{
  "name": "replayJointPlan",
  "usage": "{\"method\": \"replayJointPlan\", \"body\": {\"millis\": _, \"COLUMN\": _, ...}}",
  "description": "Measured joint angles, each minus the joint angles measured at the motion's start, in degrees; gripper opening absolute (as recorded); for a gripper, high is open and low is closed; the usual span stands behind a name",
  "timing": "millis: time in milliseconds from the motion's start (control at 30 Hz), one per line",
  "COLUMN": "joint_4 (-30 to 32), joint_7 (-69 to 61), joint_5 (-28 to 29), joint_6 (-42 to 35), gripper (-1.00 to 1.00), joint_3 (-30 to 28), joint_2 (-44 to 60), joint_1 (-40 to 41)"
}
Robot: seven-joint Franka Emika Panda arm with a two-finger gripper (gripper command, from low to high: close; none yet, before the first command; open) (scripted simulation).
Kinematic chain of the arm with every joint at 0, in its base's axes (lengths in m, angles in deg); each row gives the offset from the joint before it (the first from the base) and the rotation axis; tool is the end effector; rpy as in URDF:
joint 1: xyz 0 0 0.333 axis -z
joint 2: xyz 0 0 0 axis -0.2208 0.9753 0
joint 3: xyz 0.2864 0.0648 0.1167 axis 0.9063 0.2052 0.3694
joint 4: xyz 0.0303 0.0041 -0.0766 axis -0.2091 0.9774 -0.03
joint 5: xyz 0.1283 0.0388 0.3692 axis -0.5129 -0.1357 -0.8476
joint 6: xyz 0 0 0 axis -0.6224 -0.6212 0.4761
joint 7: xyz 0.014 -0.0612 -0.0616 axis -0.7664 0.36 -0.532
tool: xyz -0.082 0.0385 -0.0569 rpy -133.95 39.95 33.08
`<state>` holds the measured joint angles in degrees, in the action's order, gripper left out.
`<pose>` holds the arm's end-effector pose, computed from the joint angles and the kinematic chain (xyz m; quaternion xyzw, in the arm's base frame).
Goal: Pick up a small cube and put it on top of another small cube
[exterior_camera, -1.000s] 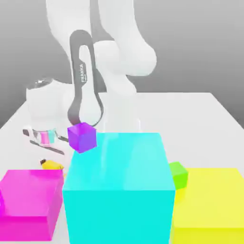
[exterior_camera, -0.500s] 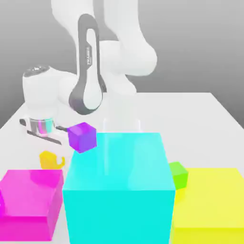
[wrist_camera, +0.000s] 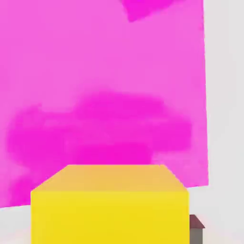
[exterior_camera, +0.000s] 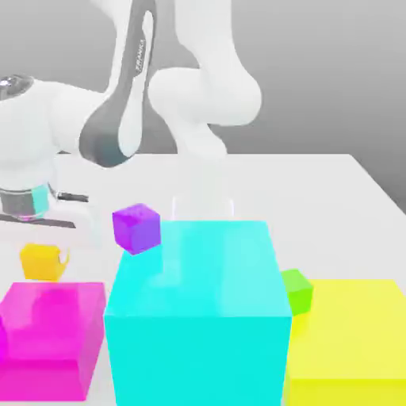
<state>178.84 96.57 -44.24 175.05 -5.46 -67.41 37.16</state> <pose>0.3898 -0.2434 0.2733 0.9325 -0.3461 -0.0572 0.0866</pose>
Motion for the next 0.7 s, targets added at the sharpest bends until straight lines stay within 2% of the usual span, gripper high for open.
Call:
{"method": "replayJointPlan", "body": {"millis": 133, "joint_4": -8.3, "joint_7": -3.1, "joint_5": 3.9, "joint_6": -7.1, "gripper": -1.00, "joint_3": 3.4, "joint_2": 1.7, "joint_1": -5.7}}
{"method": "replayJointPlan", "body": {"millis": 333, "joint_4": -18.1, "joint_7": -7.7, "joint_5": 8.5, "joint_6": -13.6, "gripper": -1.00, "joint_3": 9.0, "joint_2": 3.2, "joint_1": -17.0}}
{"method": "replayJointPlan", "body": {"millis": 433, "joint_4": -14.8, "joint_7": -13.6, "joint_5": 5.1, "joint_6": -11.9, "gripper": -1.00, "joint_3": 11.6, "joint_2": 0.0, "joint_1": -22.8}}
{"method": "replayJointPlan", "body": {"millis": 700, "joint_4": 1.6, "joint_7": -31.8, "joint_5": -9.6, "joint_6": -4.8, "gripper": -1.00, "joint_3": 14.6, "joint_2": -12.4, "joint_1": -34.4}}
